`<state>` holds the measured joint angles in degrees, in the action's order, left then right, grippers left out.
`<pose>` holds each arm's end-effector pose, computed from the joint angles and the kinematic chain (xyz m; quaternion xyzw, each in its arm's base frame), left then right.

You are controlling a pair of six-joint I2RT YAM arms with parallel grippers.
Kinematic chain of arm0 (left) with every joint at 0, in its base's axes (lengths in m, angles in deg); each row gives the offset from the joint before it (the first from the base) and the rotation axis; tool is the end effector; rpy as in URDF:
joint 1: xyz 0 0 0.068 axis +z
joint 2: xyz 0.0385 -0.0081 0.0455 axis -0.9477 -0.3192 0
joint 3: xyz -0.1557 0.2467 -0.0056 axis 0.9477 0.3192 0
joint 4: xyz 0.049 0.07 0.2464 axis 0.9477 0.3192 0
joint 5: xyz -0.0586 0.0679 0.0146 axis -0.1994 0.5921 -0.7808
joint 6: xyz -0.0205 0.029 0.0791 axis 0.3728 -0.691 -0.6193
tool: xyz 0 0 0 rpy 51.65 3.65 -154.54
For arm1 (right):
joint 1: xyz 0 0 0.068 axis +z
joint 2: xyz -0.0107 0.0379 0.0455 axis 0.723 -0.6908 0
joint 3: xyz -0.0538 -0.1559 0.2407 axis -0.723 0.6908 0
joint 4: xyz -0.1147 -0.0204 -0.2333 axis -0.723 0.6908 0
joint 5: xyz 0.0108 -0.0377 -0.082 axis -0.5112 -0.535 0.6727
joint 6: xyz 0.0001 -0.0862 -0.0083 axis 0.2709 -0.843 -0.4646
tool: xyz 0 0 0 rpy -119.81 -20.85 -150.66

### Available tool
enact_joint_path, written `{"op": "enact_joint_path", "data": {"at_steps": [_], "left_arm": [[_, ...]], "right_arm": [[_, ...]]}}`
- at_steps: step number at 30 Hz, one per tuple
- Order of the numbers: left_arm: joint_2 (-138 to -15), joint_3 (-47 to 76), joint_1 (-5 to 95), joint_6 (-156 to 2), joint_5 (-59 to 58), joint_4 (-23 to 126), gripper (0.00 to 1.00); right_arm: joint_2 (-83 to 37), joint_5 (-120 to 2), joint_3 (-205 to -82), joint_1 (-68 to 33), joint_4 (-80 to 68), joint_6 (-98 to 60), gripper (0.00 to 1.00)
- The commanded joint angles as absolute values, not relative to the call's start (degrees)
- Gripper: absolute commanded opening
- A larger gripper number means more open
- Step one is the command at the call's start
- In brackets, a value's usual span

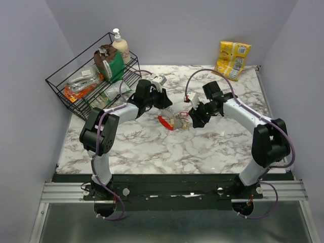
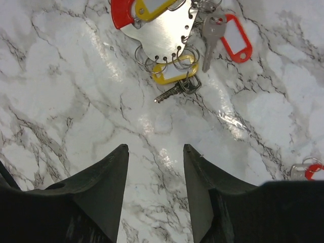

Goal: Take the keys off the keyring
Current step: Place the keyring at the center of the board.

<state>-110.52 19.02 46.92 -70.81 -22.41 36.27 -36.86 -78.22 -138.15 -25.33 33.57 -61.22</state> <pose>0.4066 -0.2271 0.2050 0.1874 0.8026 -0.3917 0.4090 0.3169 0.1589 0.2211 -0.4940 0.8111 0.1998 0.2413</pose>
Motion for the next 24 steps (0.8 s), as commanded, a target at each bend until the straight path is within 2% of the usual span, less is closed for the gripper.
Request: {"op": "enact_joint_path", "data": {"at_steps": [1, 13, 24], "left_arm": [[-107.7, 20.2, 49.3, -71.9, -20.9, 36.3, 0.31], [-107.2, 22.3, 54.4, -69.4, -24.1, 34.3, 0.3], [-107.3, 23.6, 56.9, -66.9, -24.7, 32.3, 0.3]], "right_arm": [[-41.9, -71.6, -139.6, -23.8, 31.1, -56.0, 0.56], [-48.0, -69.4, -145.3, -22.2, 30.3, -51.0, 0.5], [-52.6, -66.6, -149.0, -19.7, 30.0, -48.1, 0.38]]}}
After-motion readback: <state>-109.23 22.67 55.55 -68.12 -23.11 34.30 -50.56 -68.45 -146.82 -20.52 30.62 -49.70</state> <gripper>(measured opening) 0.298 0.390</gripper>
